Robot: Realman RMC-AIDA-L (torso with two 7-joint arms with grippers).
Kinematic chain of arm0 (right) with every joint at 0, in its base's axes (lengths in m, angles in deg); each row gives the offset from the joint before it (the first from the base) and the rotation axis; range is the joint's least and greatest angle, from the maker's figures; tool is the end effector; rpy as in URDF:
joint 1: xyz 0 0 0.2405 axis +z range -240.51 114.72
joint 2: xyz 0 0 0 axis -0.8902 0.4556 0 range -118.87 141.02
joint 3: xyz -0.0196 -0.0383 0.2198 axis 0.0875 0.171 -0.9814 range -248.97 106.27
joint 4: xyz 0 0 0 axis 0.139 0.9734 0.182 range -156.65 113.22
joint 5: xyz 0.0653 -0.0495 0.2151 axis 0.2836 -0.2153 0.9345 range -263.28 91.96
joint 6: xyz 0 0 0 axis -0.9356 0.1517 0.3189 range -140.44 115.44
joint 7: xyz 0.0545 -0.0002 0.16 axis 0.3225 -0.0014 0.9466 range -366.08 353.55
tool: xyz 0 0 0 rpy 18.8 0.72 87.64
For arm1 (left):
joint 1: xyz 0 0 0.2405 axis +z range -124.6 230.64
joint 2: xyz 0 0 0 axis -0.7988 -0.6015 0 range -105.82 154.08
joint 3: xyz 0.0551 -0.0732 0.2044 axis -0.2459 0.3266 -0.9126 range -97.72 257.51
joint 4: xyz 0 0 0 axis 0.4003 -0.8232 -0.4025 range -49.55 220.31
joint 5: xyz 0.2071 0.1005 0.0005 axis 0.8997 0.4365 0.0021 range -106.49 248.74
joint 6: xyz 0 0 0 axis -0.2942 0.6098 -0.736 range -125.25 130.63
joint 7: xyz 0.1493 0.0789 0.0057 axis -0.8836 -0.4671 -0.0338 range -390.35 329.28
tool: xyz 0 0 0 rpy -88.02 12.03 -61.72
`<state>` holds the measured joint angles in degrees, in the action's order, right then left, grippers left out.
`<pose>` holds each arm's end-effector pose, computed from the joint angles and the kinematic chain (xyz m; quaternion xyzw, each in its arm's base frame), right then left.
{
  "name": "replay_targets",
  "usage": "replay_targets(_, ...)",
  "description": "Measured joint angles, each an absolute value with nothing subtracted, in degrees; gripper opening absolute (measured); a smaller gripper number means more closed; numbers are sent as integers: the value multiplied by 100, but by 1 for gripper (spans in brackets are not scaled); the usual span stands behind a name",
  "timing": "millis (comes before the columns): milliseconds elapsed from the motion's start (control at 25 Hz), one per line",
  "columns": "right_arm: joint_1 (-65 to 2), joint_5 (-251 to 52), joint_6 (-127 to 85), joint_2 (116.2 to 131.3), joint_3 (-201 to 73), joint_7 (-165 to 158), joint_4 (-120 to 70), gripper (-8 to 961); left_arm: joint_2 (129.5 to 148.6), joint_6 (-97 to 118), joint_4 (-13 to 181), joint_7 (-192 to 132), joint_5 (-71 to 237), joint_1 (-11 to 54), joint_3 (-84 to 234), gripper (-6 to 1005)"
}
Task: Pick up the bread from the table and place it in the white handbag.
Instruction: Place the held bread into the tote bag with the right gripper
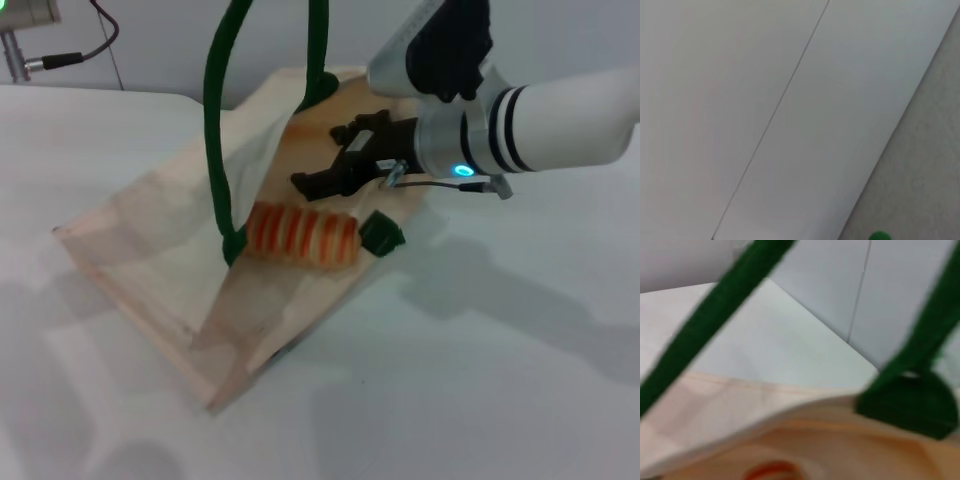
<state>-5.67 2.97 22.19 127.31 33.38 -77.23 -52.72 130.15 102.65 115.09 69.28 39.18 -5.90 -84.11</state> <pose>0.0968 0.4413 -0.1253 -0.9641 0.1467 0.0456 0.2164 -0.1549 0.4331 0.1133 -0.8650 -0.3068 -0.3782 0.1207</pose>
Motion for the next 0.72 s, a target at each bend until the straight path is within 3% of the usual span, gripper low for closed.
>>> replay_targets(280,-647,264,2092,12707,3070,-7706,-4998,897,13004,10242,11508,6936,3905,-515,-8411,119)
replay_targets(720,-920,226,2176,12547,2741,-7899,-4951,897,13019,9839,11508,6988,3805,-385,-8402,119)
